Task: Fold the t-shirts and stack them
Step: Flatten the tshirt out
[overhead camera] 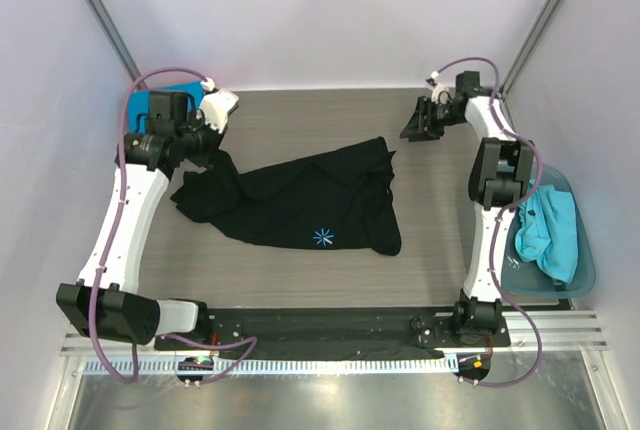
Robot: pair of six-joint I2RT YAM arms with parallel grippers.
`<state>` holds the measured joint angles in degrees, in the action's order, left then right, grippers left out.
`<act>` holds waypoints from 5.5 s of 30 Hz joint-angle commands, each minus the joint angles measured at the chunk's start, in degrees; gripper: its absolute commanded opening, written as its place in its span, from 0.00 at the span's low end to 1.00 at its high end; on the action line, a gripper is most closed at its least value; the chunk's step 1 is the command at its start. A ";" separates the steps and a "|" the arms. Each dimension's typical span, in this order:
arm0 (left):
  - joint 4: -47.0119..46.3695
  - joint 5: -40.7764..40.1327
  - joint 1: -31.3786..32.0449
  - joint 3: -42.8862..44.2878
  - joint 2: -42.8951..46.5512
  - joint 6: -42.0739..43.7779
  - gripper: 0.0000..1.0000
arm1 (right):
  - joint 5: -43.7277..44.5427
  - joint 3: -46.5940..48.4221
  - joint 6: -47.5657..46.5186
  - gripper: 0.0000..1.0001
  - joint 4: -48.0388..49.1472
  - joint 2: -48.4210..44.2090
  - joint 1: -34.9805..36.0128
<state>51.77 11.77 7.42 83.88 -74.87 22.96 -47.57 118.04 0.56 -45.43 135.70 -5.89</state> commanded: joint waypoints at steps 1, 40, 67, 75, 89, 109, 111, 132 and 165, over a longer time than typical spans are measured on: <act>0.35 -0.96 -0.48 1.20 -1.15 0.94 0.00 | 5.99 5.88 -15.82 0.49 -7.03 0.88 3.87; -1.06 -4.48 -0.65 6.12 -10.21 1.91 0.00 | 9.96 -32.52 -62.52 0.40 26.70 -20.39 8.70; -2.11 -5.97 -0.65 7.97 -13.46 1.91 0.00 | 12.24 -33.22 -76.67 0.37 17.83 -19.95 10.81; -2.29 -6.41 -0.56 7.97 -14.07 1.82 0.00 | 13.29 -31.73 -75.62 0.36 20.29 -17.75 11.87; -2.81 -6.58 -0.22 9.64 -16.45 1.74 0.00 | 14.00 -29.36 -74.30 0.17 22.93 -15.90 12.57; -6.33 -17.66 0.58 22.63 -16.71 2.18 0.00 | 23.12 -24.70 -47.50 0.01 35.32 -38.13 12.83; -6.85 -18.18 0.58 27.11 -16.28 1.83 0.00 | 24.54 -23.65 -46.97 0.01 34.53 -42.33 13.01; -6.33 -12.39 -0.47 29.76 9.99 0.42 0.00 | 33.95 -10.73 -43.54 0.01 22.85 -73.10 13.54; -15.37 -13.88 -1.97 28.38 14.33 17.37 0.00 | 31.83 11.16 -33.60 0.01 28.55 -65.49 2.37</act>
<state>39.18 1.63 5.85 117.08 -54.65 33.91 -20.01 132.25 -32.60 -19.75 62.96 -3.22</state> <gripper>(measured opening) 0.003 0.023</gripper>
